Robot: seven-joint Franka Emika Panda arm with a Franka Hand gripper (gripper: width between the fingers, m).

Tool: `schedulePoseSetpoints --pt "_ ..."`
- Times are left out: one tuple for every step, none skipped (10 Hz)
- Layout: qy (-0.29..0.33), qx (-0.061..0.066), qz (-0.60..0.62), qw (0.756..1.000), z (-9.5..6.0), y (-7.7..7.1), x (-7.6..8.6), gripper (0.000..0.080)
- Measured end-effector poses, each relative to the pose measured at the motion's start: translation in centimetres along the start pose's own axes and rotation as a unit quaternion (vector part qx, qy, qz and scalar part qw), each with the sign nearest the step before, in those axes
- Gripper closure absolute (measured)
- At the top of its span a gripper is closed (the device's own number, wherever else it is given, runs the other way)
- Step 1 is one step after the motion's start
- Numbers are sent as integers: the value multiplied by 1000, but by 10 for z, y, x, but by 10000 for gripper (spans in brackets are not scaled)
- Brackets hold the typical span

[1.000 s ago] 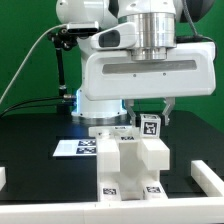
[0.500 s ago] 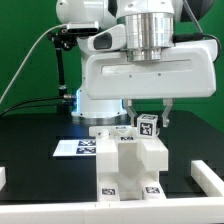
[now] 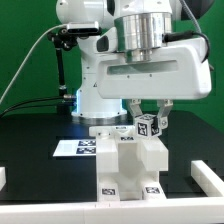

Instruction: Assemble chair

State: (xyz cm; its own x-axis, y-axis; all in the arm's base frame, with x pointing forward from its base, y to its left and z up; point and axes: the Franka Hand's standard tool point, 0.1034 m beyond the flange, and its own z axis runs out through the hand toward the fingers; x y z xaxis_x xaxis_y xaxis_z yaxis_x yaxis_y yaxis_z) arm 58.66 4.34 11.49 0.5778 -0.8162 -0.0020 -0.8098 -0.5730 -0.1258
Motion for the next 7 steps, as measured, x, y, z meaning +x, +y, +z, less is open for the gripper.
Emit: schedulePoseSetpoints --pt "0 1 1 1000 0 0 0 515" --pt "0 1 -9 1000 0 0 0 460" --pt "0 1 -19 1000 0 0 0 460" --pt "0 1 -20 1000 0 0 0 277" --pt "1 0 -118 993 -1 0 2 277" --pt "2 0 -195 981 -1 1 2 174" --pt "0 -2 -276 961 0 1 -1 157"
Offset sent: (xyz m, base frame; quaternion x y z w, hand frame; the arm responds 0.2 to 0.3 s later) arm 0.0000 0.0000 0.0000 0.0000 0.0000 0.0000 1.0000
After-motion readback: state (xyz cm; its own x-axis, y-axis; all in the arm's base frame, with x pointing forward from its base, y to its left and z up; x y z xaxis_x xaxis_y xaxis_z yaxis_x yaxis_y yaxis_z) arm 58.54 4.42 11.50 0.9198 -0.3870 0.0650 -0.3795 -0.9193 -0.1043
